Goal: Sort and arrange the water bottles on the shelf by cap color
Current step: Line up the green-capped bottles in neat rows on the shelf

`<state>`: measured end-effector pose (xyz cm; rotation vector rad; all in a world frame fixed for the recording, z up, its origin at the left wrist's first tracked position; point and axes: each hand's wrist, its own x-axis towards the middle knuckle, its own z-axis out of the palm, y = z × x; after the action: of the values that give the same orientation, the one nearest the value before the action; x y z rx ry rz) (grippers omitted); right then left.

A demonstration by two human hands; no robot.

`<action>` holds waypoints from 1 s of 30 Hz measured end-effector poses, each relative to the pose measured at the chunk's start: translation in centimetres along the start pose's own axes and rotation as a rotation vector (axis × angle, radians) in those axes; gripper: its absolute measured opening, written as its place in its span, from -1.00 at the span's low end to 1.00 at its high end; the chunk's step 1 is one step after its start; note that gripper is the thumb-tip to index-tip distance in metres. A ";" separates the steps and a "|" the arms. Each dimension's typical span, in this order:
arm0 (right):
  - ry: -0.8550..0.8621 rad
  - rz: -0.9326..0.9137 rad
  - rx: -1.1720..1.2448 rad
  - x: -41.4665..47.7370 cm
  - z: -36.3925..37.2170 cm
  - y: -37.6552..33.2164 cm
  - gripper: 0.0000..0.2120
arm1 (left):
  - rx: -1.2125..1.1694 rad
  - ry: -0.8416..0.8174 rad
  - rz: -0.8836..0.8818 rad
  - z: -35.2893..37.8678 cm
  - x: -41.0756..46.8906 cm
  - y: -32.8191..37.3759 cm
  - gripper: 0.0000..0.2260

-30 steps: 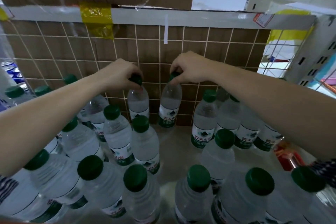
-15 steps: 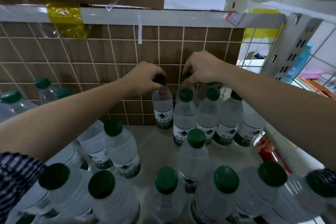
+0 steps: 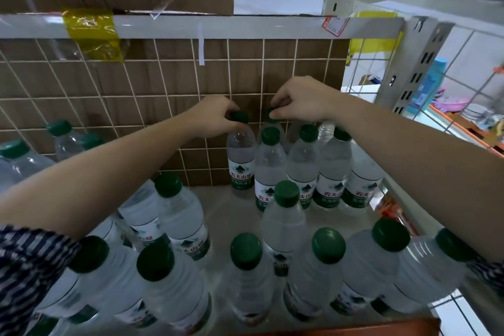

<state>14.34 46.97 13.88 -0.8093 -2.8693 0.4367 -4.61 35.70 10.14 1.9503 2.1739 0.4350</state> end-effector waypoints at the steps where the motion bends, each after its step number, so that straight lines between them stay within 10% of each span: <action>1: 0.004 0.008 0.008 -0.6 -0.6 -0.4 -0.66 | 0.006 -0.010 0.012 -0.1 -0.2 0.3 -0.61; 19: 0.153 0.130 0.132 -22.2 -1.2 -1.2 -0.66 | -0.064 0.118 0.375 1.3 -12.3 17.1 -0.69; 30: 0.408 0.225 0.325 -29.4 6.0 2.4 -0.51 | 0.218 0.084 0.181 7.7 -13.6 23.4 -0.63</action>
<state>39.25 31.97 6.10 -1.0227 -2.2694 0.6548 21.47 25.10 10.07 2.2956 2.1844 0.3232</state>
